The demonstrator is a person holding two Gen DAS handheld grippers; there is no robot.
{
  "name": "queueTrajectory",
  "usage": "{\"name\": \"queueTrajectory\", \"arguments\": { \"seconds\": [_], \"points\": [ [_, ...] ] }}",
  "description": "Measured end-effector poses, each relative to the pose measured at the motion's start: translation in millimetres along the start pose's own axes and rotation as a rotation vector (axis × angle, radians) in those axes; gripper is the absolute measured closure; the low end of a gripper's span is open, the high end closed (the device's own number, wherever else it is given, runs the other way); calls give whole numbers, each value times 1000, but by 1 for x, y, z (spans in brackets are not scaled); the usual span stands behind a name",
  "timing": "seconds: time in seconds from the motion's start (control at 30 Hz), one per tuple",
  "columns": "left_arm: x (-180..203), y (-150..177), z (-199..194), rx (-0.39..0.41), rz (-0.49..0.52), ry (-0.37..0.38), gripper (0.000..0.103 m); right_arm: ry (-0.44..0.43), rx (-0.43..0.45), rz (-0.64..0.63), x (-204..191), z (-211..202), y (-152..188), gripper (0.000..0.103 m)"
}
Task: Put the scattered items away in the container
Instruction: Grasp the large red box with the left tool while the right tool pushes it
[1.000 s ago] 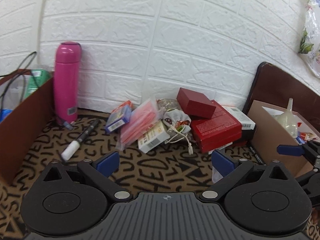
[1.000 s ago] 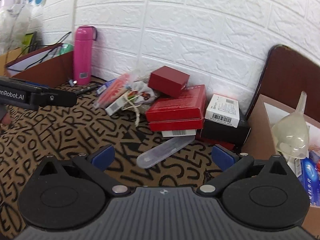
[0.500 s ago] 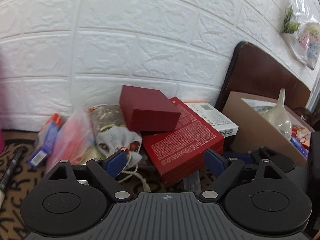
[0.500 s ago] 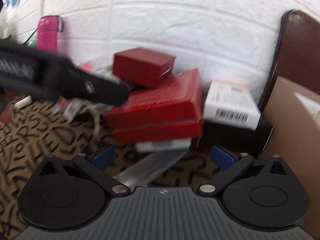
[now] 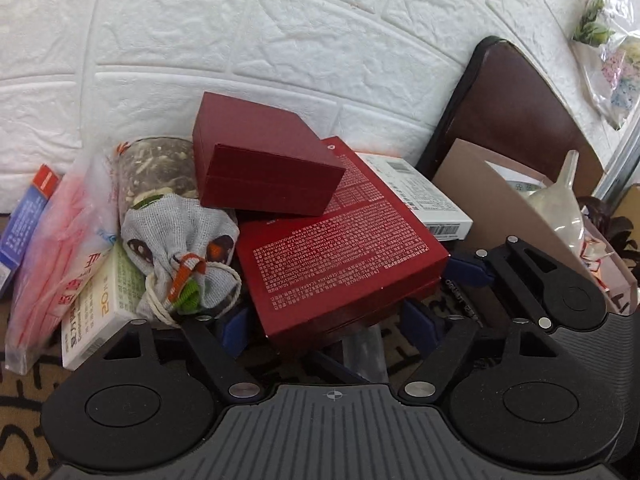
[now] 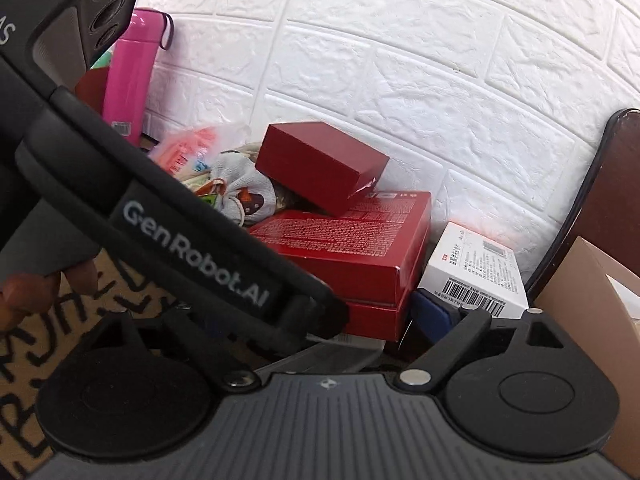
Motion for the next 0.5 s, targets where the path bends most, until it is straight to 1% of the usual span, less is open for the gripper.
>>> {"name": "queueTrajectory", "arguments": {
  "seconds": [0.13,0.23,0.3,0.37,0.43,0.5],
  "points": [
    [15,16,-29,3,-6,9,17,-33,3,-41,-11,-35,5,10],
    [34,44,-56,-15,-20,21,17,-88,-3,-43,-25,-73,20,10],
    [50,69,-74,-29,-11,15,17,-141,-25,-15,-35,-99,37,10],
    [67,98,-94,-25,-19,26,16,-180,-57,11,-47,-126,59,10],
    [85,128,-111,-37,-17,36,13,-250,-101,58,-60,-156,87,10],
    [101,156,-124,-54,-28,62,10,-316,-136,99,-73,-183,116,10]
  ]
}}
Point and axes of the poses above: each gripper's, at about its wrist camera, not at the fingertips, and z roughly the way its jaws point, x to its right, y to its underside, the point moved 7 cm from there along z, roughly the way its jaws point, and after that the axes turned 6 degrees about -x, right-handed, at the moved point
